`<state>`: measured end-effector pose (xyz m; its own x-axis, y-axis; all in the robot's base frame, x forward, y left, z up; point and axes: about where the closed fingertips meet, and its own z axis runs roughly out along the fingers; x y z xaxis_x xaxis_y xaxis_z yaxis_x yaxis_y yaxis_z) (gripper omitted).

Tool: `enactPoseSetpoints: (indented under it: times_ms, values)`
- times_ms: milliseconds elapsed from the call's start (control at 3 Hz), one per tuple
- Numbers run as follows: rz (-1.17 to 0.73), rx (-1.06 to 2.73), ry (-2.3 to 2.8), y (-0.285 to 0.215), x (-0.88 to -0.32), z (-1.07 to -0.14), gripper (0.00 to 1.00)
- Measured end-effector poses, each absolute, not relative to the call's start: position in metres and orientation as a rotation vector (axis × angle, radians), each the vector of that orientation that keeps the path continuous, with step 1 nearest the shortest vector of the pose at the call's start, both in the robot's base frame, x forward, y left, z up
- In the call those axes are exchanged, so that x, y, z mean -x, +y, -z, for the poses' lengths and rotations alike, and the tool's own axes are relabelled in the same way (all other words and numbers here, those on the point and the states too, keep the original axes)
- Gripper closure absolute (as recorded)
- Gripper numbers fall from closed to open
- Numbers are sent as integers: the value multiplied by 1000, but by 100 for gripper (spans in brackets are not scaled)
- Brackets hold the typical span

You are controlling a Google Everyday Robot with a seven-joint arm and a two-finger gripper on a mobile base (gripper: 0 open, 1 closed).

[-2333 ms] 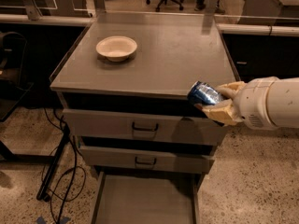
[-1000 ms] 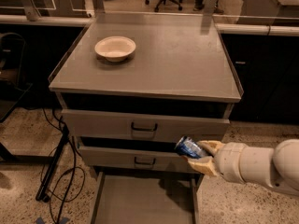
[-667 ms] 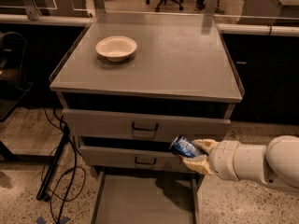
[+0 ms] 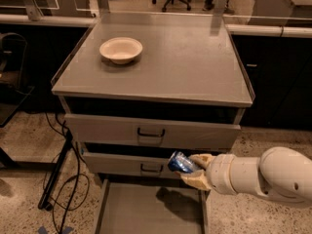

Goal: Place pepsi can into bottom drawer

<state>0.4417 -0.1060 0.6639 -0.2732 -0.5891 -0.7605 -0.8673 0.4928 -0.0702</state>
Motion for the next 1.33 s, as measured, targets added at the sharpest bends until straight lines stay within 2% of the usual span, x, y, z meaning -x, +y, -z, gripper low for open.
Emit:
enactPoseSetpoints:
  times_ms: [667, 1000, 1333]
  values:
    - [-671, 1309, 2027, -48, -408, -550, 100]
    - [-655, 1306, 2033, -31, -413, -471, 100]
    - [-657, 1305, 2036, -31, -413, -469, 100]
